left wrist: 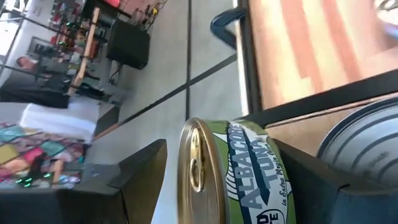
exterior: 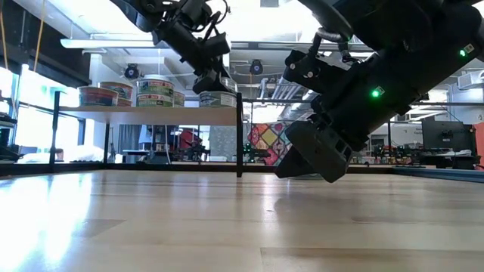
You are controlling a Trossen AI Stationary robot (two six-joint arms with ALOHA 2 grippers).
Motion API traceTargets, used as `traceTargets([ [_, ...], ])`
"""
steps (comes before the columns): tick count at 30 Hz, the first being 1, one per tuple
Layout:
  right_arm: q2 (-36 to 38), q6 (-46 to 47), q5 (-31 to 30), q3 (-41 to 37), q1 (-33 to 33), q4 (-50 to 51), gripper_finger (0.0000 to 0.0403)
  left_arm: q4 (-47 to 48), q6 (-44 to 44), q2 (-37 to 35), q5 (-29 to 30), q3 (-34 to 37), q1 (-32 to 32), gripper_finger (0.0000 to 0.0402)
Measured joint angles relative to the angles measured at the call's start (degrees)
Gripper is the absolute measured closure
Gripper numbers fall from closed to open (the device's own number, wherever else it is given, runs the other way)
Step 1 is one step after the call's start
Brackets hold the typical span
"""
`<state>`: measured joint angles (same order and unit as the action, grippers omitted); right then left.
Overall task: Stack canned seafood by type on shelf
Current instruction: Stack the green blue tuna can on top of the other green blue tuna can on the shelf, then stack the blue tuna can on top of the other blue tuna can on the shelf
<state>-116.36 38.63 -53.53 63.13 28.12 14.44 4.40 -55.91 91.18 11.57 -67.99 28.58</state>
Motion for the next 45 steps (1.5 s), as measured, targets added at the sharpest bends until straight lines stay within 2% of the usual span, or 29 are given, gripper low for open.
traceTargets([
  [4, 0.0, 0.0, 0.1, 0.0, 0.0, -0.2, 0.0188, 0.4, 2.6, 0.0, -3.7, 0.0, 0.8, 0.0135],
  [13, 0.0, -0.1, 0.2, 0.0, 0.0, -0.2, 0.0188, 2.5, 7.6, 0.0, -7.0, 0.0, 3.0, 0.0135],
  [21, 0.0, -0.1, 0.2, 0.0, 0.0, -0.2, 0.0188, 2.8, 8.4, 0.0, -9.7, 0.0, 3.4, 0.0135],
  [25, 0.0, -0.1, 0.2, 0.0, 0.0, -0.2, 0.0188, 1.8, 9.8, 0.0, -9.8, 0.0, 3.3, 0.0135],
  [28, 0.0, -0.1, 0.2, 0.0, 0.0, -0.2, 0.0188, 2.5, 11.8, -0.3, -7.8, -0.8, 2.8, 0.0135],
  [32, 0.0, -0.1, 0.2, 0.0, 0.4, 0.0, 0.0188, 6.7, 17.2, -0.7, -3.7, -4.7, 0.4, 0.0135],
  [38, 2.4, 0.8, 0.2, 0.0, 2.2, 4.5, 0.0188, 17.8, 23.4, -1.8, -3.5, -10.4, -6.3, 0.0135],
  [43, 7.4, 6.7, -0.1, 0.0, 5.6, 15.5, 0.0188, 21.4, 26.8, -2.0, -4.0, -10.4, -13.6, 0.0135],
  [45, 10.1, 10.6, 0.0, 0.0, 7.3, 21.6, 0.0188, 20.1, 28.5, -1.8, -4.6, -9.6, -16.5, 0.0135],
])
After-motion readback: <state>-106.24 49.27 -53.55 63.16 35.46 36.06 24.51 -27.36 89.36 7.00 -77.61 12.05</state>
